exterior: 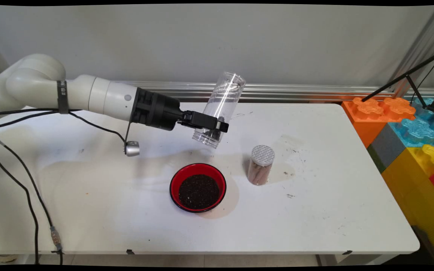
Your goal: Pour the black seasoning powder in the red bowl
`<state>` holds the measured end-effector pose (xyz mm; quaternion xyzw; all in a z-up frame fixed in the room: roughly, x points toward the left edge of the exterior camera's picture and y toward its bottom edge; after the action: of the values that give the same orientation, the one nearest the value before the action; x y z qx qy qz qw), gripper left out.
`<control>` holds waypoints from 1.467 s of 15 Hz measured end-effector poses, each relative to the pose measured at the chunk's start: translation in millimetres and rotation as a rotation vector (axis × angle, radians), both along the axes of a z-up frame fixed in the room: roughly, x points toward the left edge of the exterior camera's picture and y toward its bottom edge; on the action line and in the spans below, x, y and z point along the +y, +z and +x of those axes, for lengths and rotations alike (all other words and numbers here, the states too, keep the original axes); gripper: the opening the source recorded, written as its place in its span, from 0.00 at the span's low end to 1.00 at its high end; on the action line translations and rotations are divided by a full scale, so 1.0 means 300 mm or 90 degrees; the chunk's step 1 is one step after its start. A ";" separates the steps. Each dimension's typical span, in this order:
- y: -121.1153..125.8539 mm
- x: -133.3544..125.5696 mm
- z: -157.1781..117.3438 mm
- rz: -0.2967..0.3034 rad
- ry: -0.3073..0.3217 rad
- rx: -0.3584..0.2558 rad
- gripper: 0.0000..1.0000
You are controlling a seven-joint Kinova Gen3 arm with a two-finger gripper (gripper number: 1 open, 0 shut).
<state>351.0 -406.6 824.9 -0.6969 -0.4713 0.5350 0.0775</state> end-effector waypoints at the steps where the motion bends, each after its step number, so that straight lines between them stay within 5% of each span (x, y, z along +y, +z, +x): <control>1: 0.004 -0.001 0.002 0.005 0.002 0.001 0.00; 8: 0.050 -0.003 0.013 0.058 0.023 0.009 0.00; 22: 0.126 -0.005 0.075 0.257 0.113 0.027 0.00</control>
<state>373.5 -408.0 862.6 -0.6120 -0.6264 0.4489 0.1778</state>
